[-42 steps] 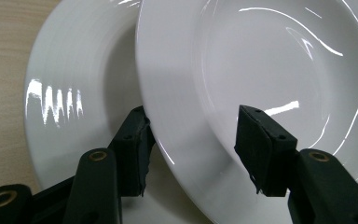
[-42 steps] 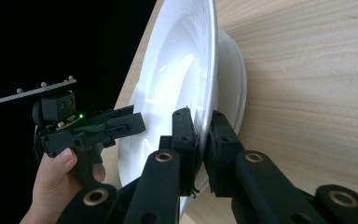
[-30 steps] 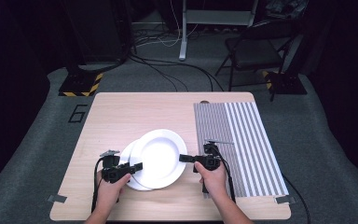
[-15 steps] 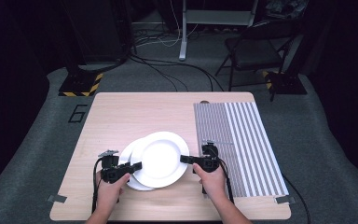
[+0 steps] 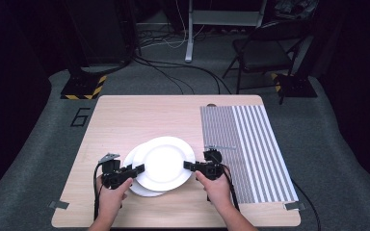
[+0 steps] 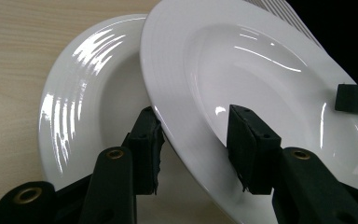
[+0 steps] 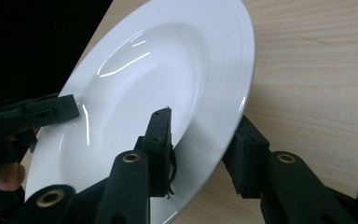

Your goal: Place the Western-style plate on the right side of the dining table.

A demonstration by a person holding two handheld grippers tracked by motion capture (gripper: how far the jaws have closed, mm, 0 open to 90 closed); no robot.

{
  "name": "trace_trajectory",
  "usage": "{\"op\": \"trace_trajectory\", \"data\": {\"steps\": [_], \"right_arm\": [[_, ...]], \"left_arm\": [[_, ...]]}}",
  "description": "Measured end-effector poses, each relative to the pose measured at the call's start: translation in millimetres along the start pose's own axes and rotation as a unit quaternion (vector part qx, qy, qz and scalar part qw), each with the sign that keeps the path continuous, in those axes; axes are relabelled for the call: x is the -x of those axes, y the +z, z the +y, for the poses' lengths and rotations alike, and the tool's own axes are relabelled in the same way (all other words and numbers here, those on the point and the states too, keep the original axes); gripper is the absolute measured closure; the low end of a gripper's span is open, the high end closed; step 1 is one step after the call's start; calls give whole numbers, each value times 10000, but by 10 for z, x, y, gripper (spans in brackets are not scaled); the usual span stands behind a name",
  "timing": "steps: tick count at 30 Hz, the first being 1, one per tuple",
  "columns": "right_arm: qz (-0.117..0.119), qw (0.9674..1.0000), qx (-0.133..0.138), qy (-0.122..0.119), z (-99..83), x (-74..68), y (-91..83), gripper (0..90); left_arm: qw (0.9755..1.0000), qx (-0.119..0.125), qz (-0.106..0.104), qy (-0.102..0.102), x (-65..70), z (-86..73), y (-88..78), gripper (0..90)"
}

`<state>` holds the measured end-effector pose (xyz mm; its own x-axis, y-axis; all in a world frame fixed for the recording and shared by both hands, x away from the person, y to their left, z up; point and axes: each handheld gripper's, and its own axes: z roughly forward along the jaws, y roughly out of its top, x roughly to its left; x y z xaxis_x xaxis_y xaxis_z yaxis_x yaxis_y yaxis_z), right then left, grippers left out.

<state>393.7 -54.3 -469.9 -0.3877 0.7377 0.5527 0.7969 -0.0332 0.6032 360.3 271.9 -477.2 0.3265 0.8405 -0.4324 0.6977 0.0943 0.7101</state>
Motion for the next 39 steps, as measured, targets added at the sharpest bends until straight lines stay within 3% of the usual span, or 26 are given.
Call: {"op": "trace_trajectory", "data": {"steps": [8,11,32,39], "right_arm": [[-126,9996,71,-225,-5,-63,-13,608],[-229,9988,65,-424,-12,-98,-12,586],[-342,9974,88,-631,-34,-168,-30,545],[-511,9956,168,-765,-54,-183,-57,535]], "left_arm": [[9998,112,63,146,49,23,-59,562],[9996,137,93,248,63,29,-76,563],[9987,245,209,400,117,50,-101,560],[9980,228,285,506,171,61,-78,560]]}}
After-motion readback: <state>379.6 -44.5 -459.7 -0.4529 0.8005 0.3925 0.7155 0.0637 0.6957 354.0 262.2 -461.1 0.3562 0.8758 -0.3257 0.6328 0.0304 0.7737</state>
